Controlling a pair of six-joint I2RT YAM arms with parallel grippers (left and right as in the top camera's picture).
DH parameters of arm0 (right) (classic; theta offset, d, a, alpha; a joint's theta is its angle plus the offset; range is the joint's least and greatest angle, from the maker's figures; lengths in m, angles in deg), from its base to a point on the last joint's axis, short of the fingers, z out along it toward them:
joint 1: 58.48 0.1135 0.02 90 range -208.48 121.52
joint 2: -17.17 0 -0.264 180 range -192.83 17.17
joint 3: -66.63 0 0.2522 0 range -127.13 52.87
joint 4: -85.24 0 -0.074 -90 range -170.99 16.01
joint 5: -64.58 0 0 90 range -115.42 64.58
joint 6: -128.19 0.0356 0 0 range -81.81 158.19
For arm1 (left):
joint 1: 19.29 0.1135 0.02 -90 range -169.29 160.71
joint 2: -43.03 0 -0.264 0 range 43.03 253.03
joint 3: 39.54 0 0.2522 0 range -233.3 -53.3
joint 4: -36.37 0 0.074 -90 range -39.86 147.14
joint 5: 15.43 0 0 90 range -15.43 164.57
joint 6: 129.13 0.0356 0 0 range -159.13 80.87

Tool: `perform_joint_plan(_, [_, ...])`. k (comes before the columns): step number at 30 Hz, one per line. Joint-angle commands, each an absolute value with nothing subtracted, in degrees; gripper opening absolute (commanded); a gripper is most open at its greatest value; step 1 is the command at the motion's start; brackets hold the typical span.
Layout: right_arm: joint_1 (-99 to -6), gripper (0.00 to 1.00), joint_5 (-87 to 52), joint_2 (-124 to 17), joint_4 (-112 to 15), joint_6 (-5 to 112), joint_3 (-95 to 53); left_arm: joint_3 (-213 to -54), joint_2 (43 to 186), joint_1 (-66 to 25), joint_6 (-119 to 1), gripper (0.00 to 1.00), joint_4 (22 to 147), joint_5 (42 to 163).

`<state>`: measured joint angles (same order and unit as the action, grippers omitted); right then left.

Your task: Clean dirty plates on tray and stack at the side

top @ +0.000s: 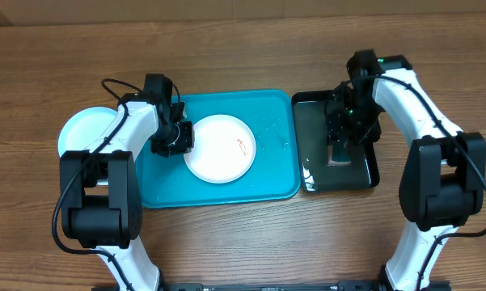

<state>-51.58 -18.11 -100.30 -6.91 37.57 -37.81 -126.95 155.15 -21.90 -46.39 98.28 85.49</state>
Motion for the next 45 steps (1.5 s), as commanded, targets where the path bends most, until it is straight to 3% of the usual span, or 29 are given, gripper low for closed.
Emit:
perform_joint_plan(1, [-51.4,0.68,-21.1,-97.9,-9.8,40.0,-35.6,-126.6,153.9,-21.9,-45.6,0.16,98.2,85.2])
perform_joint_plan(7, [-51.4,0.6,-20.9,-97.9,-13.3,39.9,-33.9,-126.6,153.9,-21.9,-45.6,0.16,98.1,85.2])
perform_joint_plan(16, [-51.4,0.59,-20.0,-97.9,-18.3,39.9,-28.2,-126.6,153.9,-21.9,-45.6,0.16,98.1,85.2])
perform_joint_plan(19, [-51.4,0.51,-20.0,-97.9,-18.8,39.9,-28.3,-126.6,153.9,-21.9,-45.8,0.16,98.1,85.2])
perform_joint_plan(40, [-51.4,0.51,-18.8,-97.9,-14.7,39.9,-32.6,-126.6,153.9,-21.9,-45.7,0.16,98.1,85.2])
perform_joint_plan(45, [-51.4,0.44,-18.1,-97.9,-14.7,39.9,-32.6,-126.6,153.9,-21.9,-45.7,0.16,98.1,85.1])
